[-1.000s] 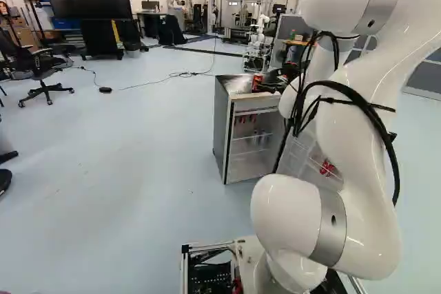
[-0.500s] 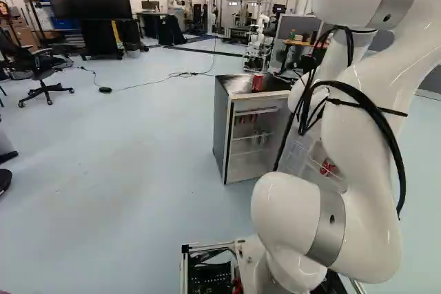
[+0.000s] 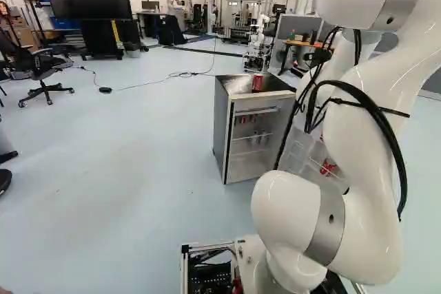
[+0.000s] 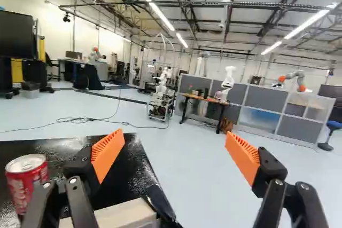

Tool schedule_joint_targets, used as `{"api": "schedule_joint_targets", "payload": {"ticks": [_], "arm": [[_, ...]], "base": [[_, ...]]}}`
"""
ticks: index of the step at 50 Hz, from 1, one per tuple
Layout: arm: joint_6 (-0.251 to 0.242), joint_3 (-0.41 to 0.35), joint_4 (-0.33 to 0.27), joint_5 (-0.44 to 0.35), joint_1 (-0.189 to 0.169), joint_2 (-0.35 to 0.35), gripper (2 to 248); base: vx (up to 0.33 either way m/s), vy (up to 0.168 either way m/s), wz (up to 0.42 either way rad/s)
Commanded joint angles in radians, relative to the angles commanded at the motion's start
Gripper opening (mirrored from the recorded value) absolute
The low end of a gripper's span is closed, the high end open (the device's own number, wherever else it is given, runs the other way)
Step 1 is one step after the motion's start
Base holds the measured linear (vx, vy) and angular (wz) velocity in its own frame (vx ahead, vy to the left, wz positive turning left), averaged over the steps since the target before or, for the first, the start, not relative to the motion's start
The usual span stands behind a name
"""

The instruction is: Grab a drink from the fridge

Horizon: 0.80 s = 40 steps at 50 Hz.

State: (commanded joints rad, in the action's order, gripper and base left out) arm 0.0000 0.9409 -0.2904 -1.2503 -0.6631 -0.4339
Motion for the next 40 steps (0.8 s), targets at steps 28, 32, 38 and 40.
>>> {"api": "schedule_joint_targets", "payload": {"ticks": [28, 32, 38, 40], "arm": [[0.000, 0.139, 0.202, 0.187, -0.051, -0.058, 247], [0.000, 0.160, 0.230, 0.226, -0.057, -0.067, 247], [0.000, 0.192, 0.271, 0.285, -0.067, -0.081, 247], [0.000, 0.202, 0.285, 0.305, -0.071, -0.085, 247]], "base": [[0.000, 0.000, 0.000], [0.000, 0.000, 0.000], [0.000, 0.000, 0.000], [0.000, 0.000, 0.000]]}}
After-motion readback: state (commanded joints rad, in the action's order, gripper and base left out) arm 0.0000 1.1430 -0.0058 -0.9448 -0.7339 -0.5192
